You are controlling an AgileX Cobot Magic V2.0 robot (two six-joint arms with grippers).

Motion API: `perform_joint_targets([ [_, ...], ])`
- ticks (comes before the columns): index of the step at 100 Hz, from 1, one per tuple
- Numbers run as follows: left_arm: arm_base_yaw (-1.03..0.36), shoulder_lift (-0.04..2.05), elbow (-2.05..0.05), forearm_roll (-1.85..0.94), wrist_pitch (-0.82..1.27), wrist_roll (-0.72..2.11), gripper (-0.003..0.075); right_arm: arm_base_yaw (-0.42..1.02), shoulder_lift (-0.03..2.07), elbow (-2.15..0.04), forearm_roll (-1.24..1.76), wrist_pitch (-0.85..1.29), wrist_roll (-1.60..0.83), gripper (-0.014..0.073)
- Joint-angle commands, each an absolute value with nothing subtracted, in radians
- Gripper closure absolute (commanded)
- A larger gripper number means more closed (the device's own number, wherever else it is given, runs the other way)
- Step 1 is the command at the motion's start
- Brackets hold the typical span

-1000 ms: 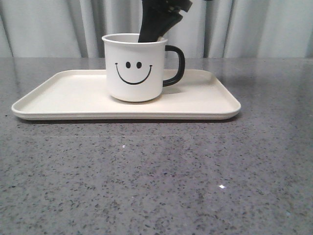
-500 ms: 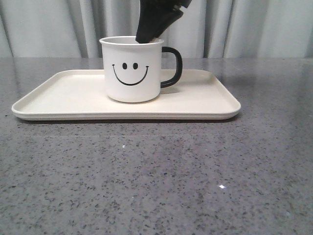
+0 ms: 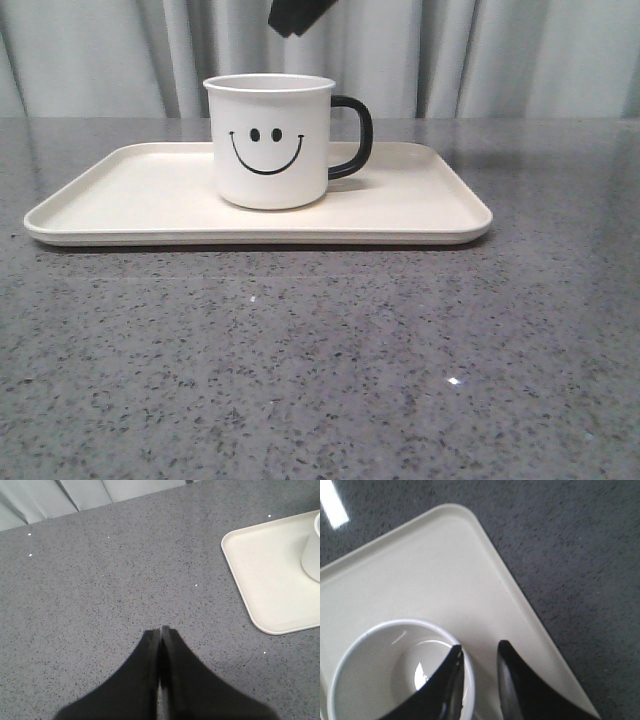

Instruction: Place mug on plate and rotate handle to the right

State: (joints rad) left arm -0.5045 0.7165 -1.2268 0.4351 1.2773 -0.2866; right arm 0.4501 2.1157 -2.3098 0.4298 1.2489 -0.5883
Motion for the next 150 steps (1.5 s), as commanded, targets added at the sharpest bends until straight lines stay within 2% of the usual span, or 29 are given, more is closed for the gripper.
perform_joint_targets([
  [1,-0.509,0.720,-1.249,0.452,1.260,-0.294,0.0740,0.426,2.036,-2.392,0.461,1.249,-0.541,0.0397],
  [30,-0.509,0.720,-1.249,0.452,1.260,-0.294,0.0740,0.302,1.879,-2.446,0.527,1.166,-0.480,0.0397],
  [65,-0.509,0.720,-1.249,0.452,1.258,-0.296,0.0740,0.109,1.608,-2.443,0.579,1.191,-0.462,0.0405],
  [77,-0.509,0.720,-1.249,0.452,1.258,-0.296,0.0740,0.046,1.533,-2.443,0.579,1.181,-0.444,0.0468],
  [98,-0.509,0.720,-1.249,0.452,1.258,-0.296,0.0740,0.003,1.418,-2.390,0.573,1.168,-0.438,0.0645],
  [109,-0.509,0.720,-1.249,0.452,1.258,-0.296,0.0740,0.003,1.328,-2.266,0.537,1.110,-0.438,0.0718],
  [131,-0.509,0.720,-1.249,0.452,1.247,-0.296,0.0740,0.003,1.046,-1.805,0.313,0.887,-0.386,0.0705],
  [150,-0.509,0.720,-1.249,0.447,1.202,-0.296,0.0740,0.003,0.776,-1.357,0.252,0.698,-0.352,0.0705],
])
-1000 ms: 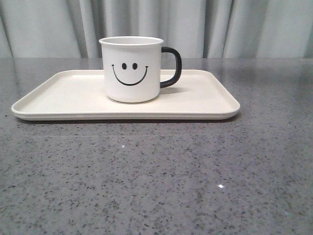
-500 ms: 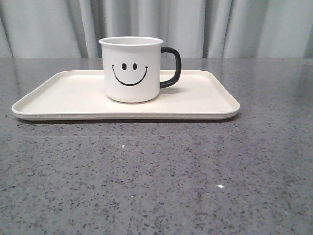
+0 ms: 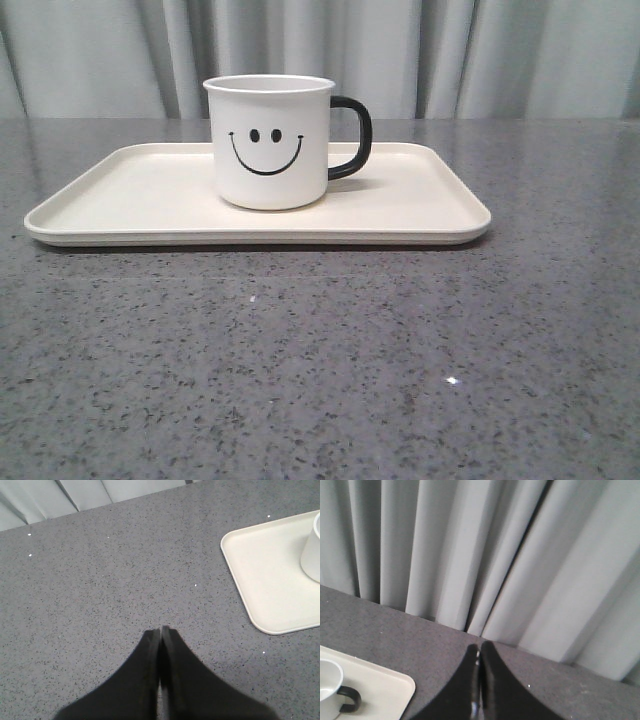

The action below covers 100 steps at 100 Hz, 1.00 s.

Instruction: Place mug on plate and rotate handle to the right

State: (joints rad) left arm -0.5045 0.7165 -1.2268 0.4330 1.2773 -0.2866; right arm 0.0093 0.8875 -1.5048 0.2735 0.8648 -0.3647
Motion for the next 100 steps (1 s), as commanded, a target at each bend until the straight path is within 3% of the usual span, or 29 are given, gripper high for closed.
perform_joint_targets([
  [1,-0.509,0.720,-1.249,0.447,1.200,-0.296,0.0740,0.003,0.748,-1.327,0.250,0.689,-0.352,0.0705],
  [23,-0.509,0.720,-1.213,0.440,1.098,-0.319,0.0740,0.003,0.522,-0.971,0.234,0.635,-0.352,0.0705],
  [40,-0.509,0.720,-1.179,0.427,1.064,-0.319,0.0740,0.003,0.425,-0.834,0.232,0.670,-0.352,0.0705],
  [100,-0.509,0.720,-1.177,0.384,1.000,-0.319,0.0740,0.003,0.420,-0.745,0.232,0.707,-0.352,0.0705],
])
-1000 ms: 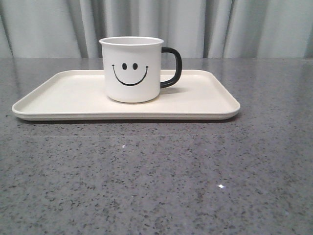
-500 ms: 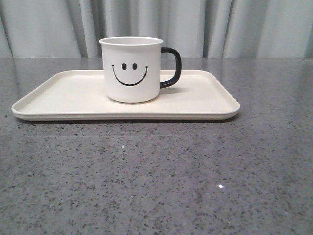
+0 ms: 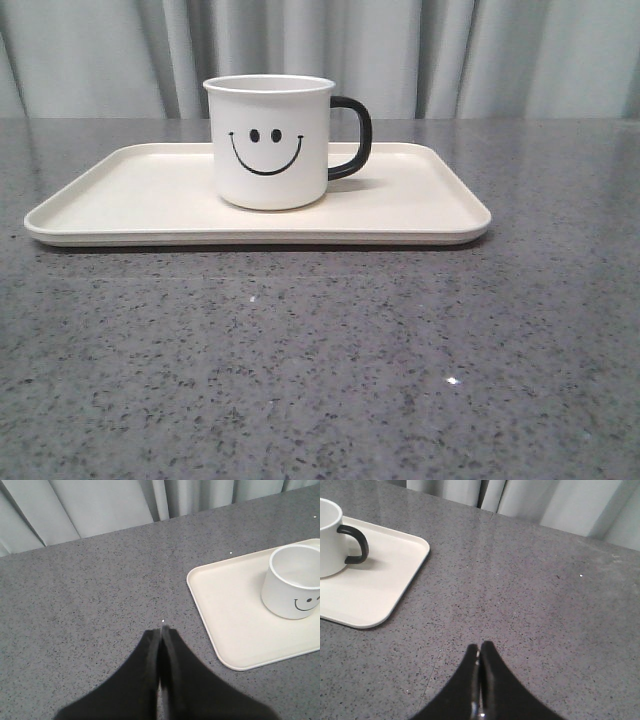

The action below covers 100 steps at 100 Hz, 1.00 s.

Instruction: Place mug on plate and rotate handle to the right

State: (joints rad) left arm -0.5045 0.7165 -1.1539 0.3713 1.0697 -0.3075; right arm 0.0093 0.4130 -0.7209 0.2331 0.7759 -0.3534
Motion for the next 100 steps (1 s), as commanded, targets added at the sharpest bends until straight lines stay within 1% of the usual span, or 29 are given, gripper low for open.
perform_joint_targets([
  [1,-0.509,0.720,-1.177,0.384,1.000,-0.319,0.0740,0.003,0.420,-0.745,0.232,0.707,-0.352,0.0705],
  [25,-0.509,0.720,-1.169,0.383,0.998,-0.315,0.0740,0.003,0.420,-0.745,0.232,0.707,-0.352,0.0705],
  [32,-0.508,0.720,-1.152,0.388,0.958,-0.312,0.0740,0.003,0.420,-0.745,0.232,0.707,-0.352,0.0705],
  [39,-0.485,0.699,-1.101,0.416,0.859,-0.294,0.0740,0.003,0.420,-0.745,0.232,0.707,-0.352,0.0705],
  [49,-0.411,0.642,-0.947,0.444,0.587,-0.286,0.0740,0.003,0.420,-0.745,0.232,0.707,-0.352,0.0705],
  [58,-0.313,0.553,-0.780,0.428,0.332,-0.286,0.0740,0.003,0.420,-0.745,0.232,0.707,-0.352,0.0705],
  [72,-0.177,0.365,-0.501,0.388,0.083,-0.288,0.0740,0.003,0.420,-0.745,0.232,0.707,-0.352,0.0705],
  [82,-0.101,0.220,-0.325,0.321,0.000,-0.288,0.0740,0.003,0.420,-0.745,0.232,0.707,-0.352,0.0705],
  [100,-0.028,0.004,-0.139,0.205,0.000,-0.288,0.0740,0.003,0.420,-0.745,0.232,0.707,-0.352,0.0705],
])
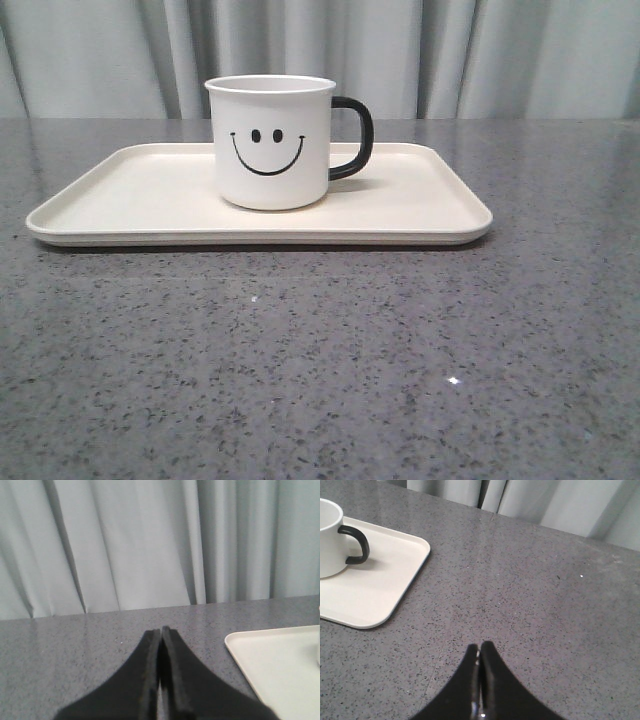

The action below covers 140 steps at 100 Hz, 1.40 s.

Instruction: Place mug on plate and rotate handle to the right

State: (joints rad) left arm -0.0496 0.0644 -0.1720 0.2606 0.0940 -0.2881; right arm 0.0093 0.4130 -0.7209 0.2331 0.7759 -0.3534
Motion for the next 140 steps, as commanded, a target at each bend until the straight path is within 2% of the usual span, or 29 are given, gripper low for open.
perform_joint_targets([
  [1,-0.028,-0.002,-0.129,0.203,0.000,-0.288,0.0740,0.003,0.420,-0.745,0.232,0.707,-0.352,0.0705],
  [20,-0.028,-0.030,-0.044,0.199,-0.016,-0.288,0.0740,0.003,0.421,-0.745,0.232,0.709,-0.352,0.0705],
  [34,-0.028,-0.033,0.012,0.219,-0.118,-0.286,0.0740,0.003,0.421,-0.745,0.232,0.708,-0.352,0.0705],
  [140,-0.026,-0.033,0.010,0.221,-0.120,-0.286,0.0740,0.003,0.421,-0.745,0.232,0.708,-0.352,0.0705],
])
